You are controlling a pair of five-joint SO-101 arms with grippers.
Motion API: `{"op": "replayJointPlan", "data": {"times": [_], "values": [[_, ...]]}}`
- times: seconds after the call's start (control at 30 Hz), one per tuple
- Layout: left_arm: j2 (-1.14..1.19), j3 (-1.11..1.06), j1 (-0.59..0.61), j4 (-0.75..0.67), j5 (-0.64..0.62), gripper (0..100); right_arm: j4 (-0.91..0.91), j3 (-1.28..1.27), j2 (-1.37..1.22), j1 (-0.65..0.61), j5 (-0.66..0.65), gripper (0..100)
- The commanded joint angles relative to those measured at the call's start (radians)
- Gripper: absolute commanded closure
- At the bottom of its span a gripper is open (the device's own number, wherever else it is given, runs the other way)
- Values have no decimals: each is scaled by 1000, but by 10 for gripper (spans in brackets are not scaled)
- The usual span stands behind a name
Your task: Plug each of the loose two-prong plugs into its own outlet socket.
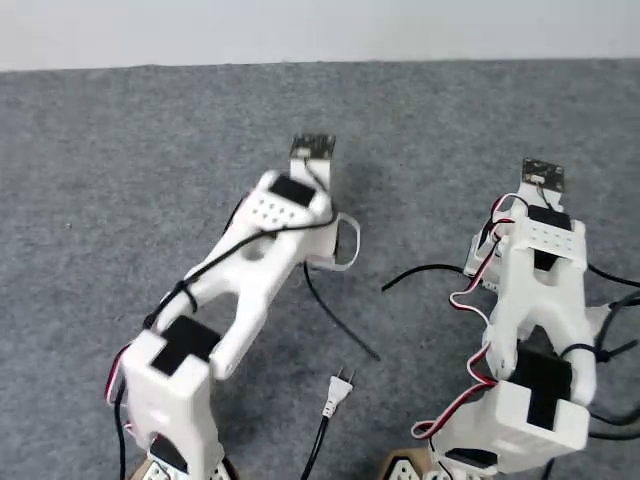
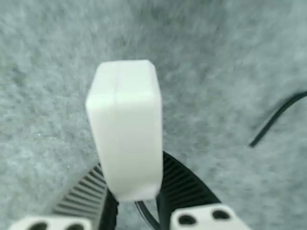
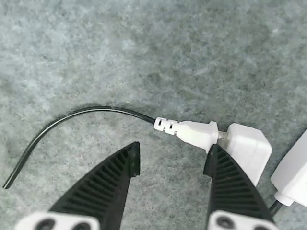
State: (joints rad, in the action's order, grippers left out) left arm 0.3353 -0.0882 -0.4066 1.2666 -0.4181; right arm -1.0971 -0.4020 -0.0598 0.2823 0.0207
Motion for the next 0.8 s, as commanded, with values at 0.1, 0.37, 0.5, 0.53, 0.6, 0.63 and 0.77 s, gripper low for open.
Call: {"op": "replayJointPlan", "data": {"times": [0.1, 0.37, 0.5, 0.53, 0.6, 0.63, 0.77], "values": [[-242, -443, 34, -319, 51, 987, 5, 3, 44, -15, -12, 790], [-273, -496, 169, -305, 101, 923, 4, 2, 44, -30, -12, 790], [-278, -496, 173, -275, 103, 795, 4, 2, 42, -28, -12, 790], [-278, -499, 176, -273, 103, 771, 4, 2, 42, -28, -12, 790], [-281, -503, 180, -273, 106, 758, 4, 2, 42, -28, -12, 790], [-281, -503, 187, -273, 106, 761, 4, 2, 42, -28, -12, 790], [-282, -495, 239, -261, 110, 774, 4, 2, 42, -28, -12, 790]]}}
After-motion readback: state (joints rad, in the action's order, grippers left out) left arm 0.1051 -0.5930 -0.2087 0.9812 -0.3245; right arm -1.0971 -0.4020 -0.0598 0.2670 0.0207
